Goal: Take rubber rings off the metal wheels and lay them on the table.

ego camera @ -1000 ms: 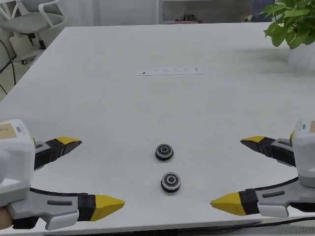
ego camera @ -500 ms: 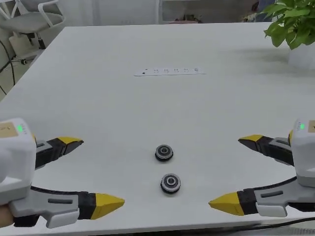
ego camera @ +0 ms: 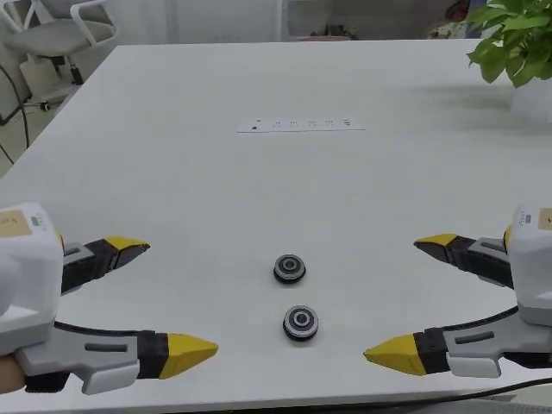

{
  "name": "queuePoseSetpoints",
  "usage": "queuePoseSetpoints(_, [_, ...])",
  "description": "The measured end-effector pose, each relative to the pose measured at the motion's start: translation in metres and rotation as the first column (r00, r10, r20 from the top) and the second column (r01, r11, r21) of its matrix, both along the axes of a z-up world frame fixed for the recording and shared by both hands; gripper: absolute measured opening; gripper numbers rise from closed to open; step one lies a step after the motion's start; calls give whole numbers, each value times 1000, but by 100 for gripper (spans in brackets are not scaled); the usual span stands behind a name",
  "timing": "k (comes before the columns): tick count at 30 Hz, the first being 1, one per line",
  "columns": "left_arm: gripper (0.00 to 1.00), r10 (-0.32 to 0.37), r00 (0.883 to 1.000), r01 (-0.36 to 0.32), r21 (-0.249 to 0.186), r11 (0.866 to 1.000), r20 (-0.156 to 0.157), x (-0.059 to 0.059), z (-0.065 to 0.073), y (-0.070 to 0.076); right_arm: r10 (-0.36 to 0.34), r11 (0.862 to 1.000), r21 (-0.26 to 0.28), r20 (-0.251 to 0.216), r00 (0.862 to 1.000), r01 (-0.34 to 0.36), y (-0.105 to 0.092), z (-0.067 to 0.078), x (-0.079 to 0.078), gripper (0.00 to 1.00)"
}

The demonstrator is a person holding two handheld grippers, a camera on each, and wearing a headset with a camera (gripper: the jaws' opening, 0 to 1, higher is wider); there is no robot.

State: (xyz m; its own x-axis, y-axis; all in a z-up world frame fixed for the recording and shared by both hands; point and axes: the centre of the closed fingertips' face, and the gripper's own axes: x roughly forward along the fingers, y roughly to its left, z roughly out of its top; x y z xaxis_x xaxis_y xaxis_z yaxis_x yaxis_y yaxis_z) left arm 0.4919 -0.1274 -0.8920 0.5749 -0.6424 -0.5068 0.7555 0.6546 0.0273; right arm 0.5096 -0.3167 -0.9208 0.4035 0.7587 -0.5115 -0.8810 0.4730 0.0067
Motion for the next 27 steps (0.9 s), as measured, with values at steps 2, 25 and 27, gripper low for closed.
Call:
queuePoseSetpoints(2, [88,0,1000,0,1,1000,-2,-1,-1,0,0,1000,0,1,1000,0,0,0,0,98])
queuePoseSetpoints(25, [84,-28,999,27,12,1000,19,4,3,-2,28,999,-17,23,999,-27,6,3,3,95])
queuePoseSetpoints(27, [84,-33,999,33,15,999,21,5,4,-3,32,999,-15,28,999,-32,7,5,4,95])
